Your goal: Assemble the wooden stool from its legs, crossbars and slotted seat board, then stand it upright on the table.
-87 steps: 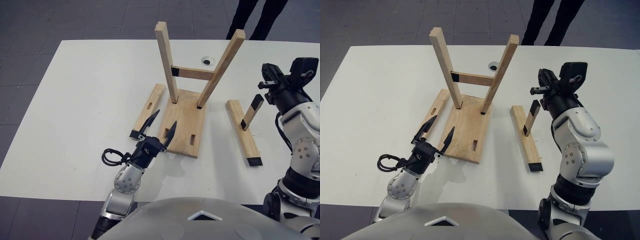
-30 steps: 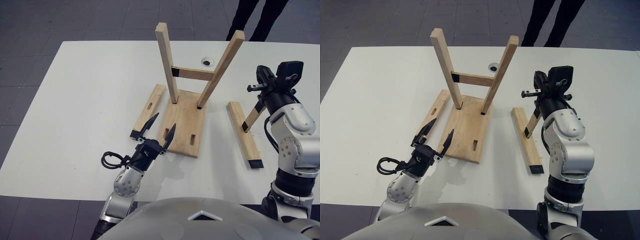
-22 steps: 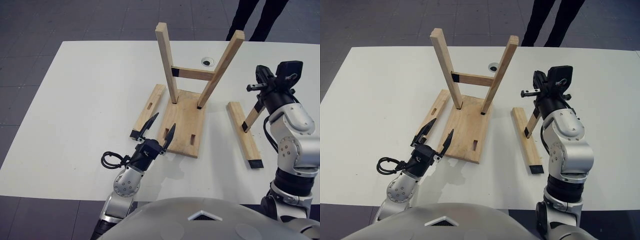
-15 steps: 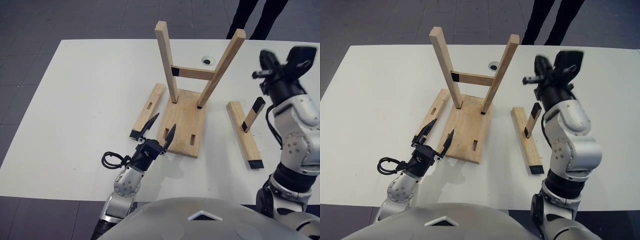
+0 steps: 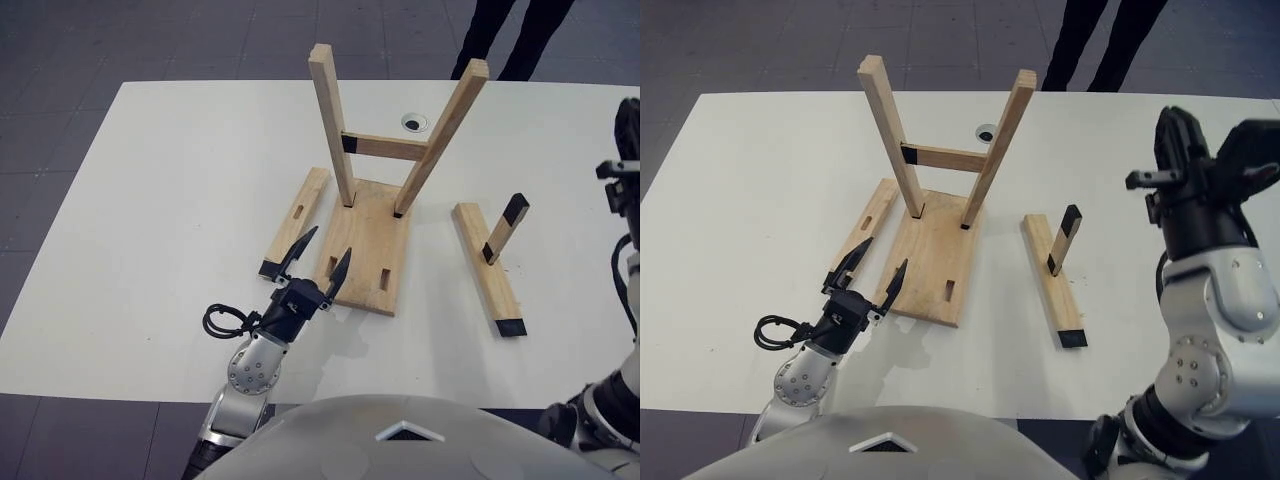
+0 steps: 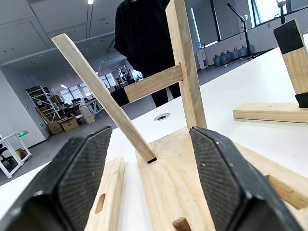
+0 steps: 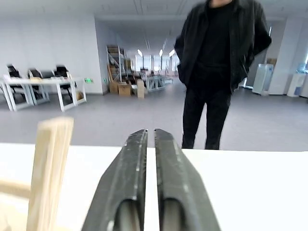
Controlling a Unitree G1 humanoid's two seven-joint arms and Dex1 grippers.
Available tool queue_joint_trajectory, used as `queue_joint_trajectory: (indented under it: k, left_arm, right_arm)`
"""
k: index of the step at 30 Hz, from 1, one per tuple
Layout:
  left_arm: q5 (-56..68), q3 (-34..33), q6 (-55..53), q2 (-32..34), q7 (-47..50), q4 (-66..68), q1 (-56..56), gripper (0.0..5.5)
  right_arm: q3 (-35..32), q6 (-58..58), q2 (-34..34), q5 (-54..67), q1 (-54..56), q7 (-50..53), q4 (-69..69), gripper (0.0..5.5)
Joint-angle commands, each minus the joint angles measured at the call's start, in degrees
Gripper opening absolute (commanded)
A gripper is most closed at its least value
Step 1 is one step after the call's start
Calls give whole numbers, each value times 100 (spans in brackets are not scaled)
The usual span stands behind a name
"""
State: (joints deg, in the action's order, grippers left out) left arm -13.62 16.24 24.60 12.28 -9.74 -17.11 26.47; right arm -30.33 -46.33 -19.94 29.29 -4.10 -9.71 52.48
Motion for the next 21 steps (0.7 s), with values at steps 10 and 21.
queue_joint_trajectory:
  k: [10, 21]
  left_arm:
    - [136, -214, -61, 106, -9, -17, -80, 301]
    - [108, -200, -55, 64, -9, 7, -64, 301]
  right_arm:
    - [1139, 2201, 542, -1389, -3636, -1041, -601, 252]
    - [1690, 1233, 285, -1535, -3532, -847, -1057, 337]
